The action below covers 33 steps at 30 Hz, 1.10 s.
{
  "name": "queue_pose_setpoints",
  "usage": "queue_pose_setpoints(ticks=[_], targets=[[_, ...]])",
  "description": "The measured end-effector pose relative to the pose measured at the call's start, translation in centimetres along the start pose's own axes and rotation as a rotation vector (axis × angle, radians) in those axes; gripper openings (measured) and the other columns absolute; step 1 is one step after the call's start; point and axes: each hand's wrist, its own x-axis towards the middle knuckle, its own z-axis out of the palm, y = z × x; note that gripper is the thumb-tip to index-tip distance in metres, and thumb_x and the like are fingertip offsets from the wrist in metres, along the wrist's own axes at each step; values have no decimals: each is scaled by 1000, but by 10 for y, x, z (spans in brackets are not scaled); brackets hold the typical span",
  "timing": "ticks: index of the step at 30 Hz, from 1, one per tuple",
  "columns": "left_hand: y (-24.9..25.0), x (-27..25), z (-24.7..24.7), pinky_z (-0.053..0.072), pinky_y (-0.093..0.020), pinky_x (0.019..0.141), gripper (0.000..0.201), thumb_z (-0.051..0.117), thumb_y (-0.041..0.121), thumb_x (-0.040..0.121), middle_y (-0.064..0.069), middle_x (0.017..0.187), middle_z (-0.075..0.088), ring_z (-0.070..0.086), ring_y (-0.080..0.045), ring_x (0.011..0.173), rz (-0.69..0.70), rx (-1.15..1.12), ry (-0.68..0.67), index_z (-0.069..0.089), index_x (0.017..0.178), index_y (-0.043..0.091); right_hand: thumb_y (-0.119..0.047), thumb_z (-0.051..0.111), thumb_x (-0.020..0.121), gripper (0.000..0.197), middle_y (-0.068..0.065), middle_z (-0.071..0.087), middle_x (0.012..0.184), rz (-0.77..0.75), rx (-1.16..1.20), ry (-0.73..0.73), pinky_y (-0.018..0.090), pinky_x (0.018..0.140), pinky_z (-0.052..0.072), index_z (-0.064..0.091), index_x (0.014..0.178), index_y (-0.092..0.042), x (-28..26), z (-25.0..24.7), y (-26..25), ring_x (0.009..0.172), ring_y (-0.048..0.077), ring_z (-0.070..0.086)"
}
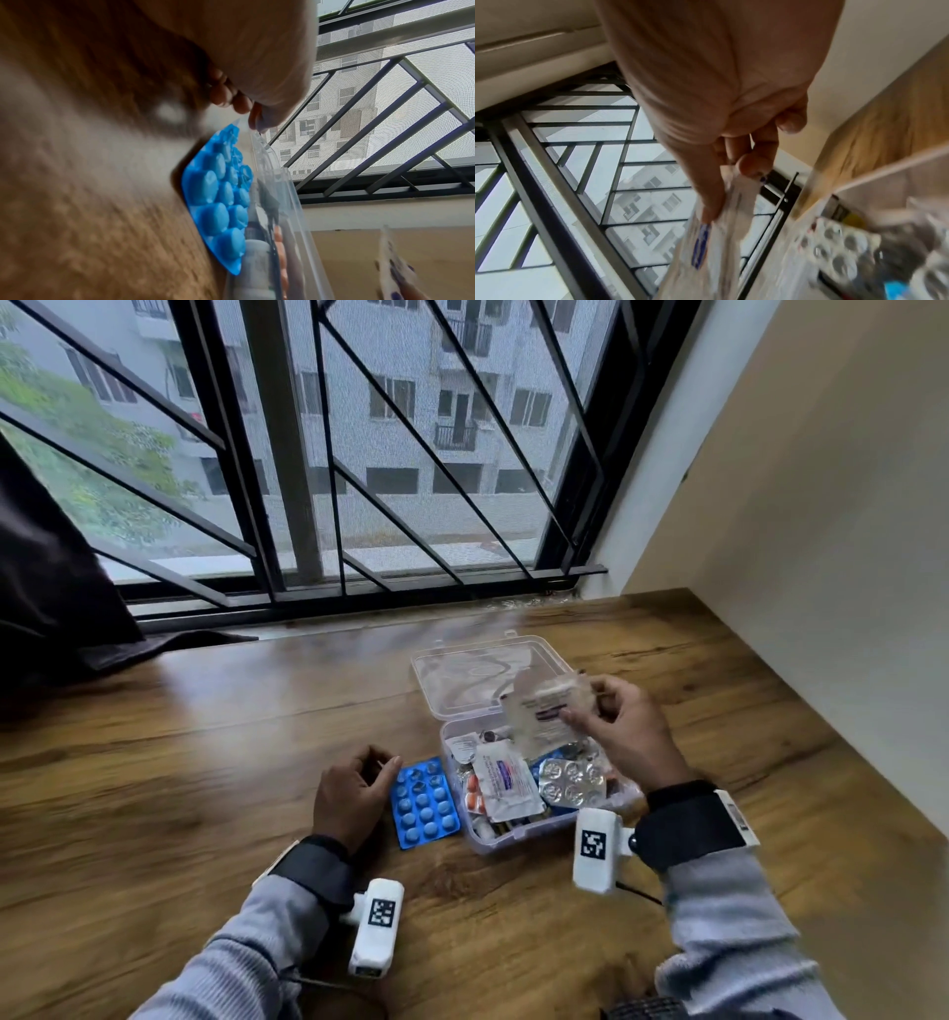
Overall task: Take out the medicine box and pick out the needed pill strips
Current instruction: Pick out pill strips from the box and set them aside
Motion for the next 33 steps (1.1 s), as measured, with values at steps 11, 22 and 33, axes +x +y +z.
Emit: queue_pose_setpoints(ticks=[11,22,33], targets=[[-1,0,0,50,-36,56,18,62,41,76,-1,58,64,56,-17,53,22,4,4,63,71,23,-34,70,82,35,-12,71,109,136,-543,2,35,88,53,63,116,-35,-2,15,35,99,13,65],[2,0,0,40,-25,51,15,66,38,77,6,52,58,53,-2,49,25,10,6,58,67,30,-37,76,75,11,-17,66,93,46,-562,11,26,68,42,70,80,-29,-22,21,37,79,8,62],[-2,1,1,42,-29,51,16,61,42,75,4,51,58,50,-7,47,25,27,1,60,69,27,-29,74,79,15,-8,69,76,-65,-368,487,32,60,52,67,92,-27,-19,-14,27,67,18,62]])
